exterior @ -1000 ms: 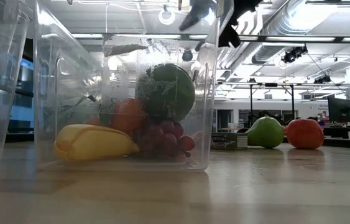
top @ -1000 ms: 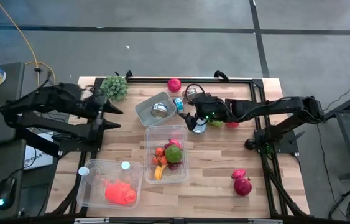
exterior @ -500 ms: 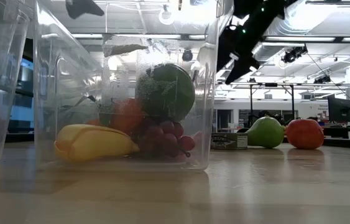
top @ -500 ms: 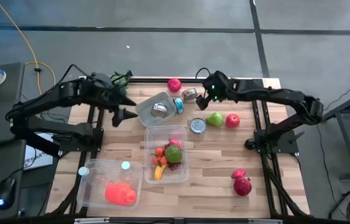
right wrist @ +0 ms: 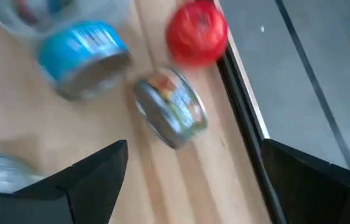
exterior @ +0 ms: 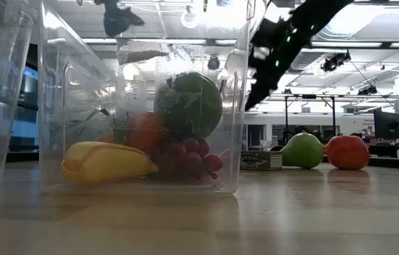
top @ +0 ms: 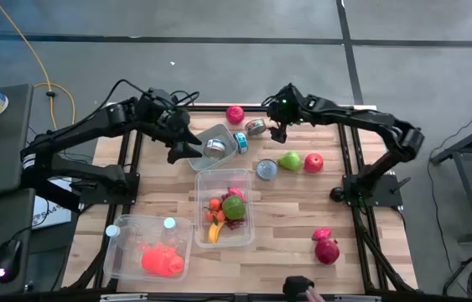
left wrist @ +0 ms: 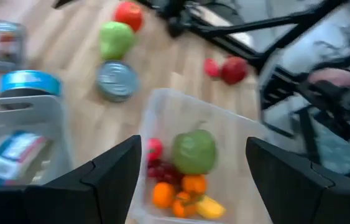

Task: Pick & Place Food Item
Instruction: Put the top green tuna can into the gray bin

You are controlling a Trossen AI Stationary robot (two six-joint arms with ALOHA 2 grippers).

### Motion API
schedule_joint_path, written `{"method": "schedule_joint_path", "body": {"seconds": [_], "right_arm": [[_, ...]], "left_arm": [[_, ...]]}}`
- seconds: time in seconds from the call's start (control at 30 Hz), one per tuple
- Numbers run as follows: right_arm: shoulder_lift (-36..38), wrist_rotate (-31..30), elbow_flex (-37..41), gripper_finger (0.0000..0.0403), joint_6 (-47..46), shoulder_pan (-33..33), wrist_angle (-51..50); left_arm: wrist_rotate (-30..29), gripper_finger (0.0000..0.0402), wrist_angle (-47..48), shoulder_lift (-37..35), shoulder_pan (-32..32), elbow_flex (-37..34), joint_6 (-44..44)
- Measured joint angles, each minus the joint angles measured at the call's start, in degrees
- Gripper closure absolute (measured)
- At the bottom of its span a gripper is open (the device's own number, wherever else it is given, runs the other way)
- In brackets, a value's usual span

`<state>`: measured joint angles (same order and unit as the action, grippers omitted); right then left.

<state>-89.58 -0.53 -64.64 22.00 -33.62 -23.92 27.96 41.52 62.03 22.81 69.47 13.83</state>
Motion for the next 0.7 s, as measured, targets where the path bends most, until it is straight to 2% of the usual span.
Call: {"method": "schedule_joint_path", "body": {"seconds": [0.1,0.3,0.47,0.7], "right_arm": [[-3.9,-0.7,0.0,0.0046,2.3,-0.9,1.5],[-9.1,-1.1,0.0,0.0046,2.7,-0.6,3.5],[-10.1,-4.0,0.0,0.0046,5.9,0.9,4.5],[-10.1,-3.0,0.0,0.0046,4.0,1.5,11.5]], "left_arm": [[-2.8,0.012,0.0,0.5,1.2,0.0,0.7],[-3.8,0.012,0.0,0.2,3.2,0.0,1.4],[-3.8,0.012,0.0,0.1,5.1,0.0,1.6],[-0.2,0.012,0.0,0.1,9.2,0.0,-2.2]]}}
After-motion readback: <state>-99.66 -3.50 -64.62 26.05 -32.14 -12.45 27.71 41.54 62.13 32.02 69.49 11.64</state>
